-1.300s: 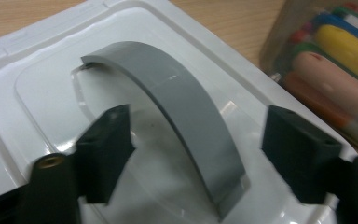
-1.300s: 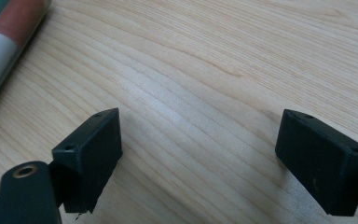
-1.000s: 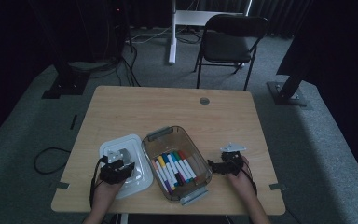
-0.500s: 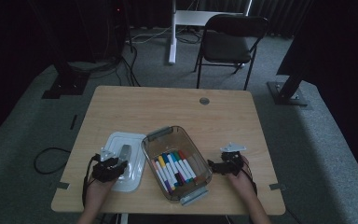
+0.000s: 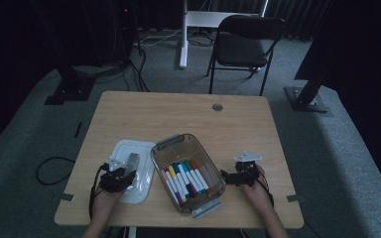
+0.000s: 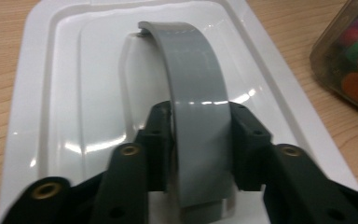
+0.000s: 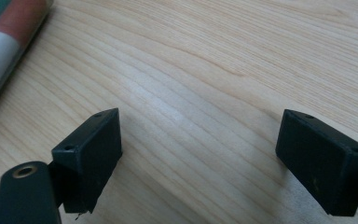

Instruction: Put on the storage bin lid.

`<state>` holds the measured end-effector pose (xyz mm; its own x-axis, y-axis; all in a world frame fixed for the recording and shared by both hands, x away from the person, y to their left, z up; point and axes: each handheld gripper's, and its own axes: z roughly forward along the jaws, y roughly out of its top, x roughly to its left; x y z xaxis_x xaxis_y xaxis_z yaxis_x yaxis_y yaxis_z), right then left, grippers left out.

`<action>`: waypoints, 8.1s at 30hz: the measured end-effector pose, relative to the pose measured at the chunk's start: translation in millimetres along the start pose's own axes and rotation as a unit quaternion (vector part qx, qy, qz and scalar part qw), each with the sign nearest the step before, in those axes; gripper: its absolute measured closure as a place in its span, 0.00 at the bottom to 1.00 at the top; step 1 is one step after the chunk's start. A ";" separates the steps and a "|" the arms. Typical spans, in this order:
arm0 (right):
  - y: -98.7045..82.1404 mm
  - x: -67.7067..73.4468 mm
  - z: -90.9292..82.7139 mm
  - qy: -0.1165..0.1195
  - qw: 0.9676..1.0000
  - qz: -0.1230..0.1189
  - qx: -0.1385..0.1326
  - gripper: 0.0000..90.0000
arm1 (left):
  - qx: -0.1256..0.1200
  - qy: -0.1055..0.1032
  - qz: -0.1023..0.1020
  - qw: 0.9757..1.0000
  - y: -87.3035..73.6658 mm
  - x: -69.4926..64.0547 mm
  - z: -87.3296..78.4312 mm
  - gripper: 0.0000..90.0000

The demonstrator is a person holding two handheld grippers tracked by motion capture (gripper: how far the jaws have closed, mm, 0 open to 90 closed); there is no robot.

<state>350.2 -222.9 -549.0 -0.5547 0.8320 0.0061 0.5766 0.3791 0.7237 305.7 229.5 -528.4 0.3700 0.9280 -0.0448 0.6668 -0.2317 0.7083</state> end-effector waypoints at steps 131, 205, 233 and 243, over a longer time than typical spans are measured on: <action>35.4 118.6 17.7 0.163 0.982 -0.094 -0.028 0.12 | -0.070 -0.179 0.054 0.980 60.3 -38.8 -103.1 0.53; 46.1 131.8 23.8 0.041 0.998 -0.003 -0.053 0.12 | -0.099 -0.049 0.002 0.994 3.2 41.3 3.7 0.00; 41.8 84.7 11.2 -0.003 0.999 0.006 -0.038 0.16 | -0.073 -0.051 0.050 0.995 27.2 -19.8 22.9 0.01; 39.4 65.1 8.3 -0.013 0.999 0.014 -0.035 0.17 | -0.071 -0.062 0.049 0.994 34.2 -35.9 31.7 0.01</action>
<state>341.8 -150.5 -525.8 -0.5227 0.8524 0.0093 0.5471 0.3270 0.7706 335.7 179.1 -525.0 0.5122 0.8574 -0.0507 0.5281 -0.2678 0.8058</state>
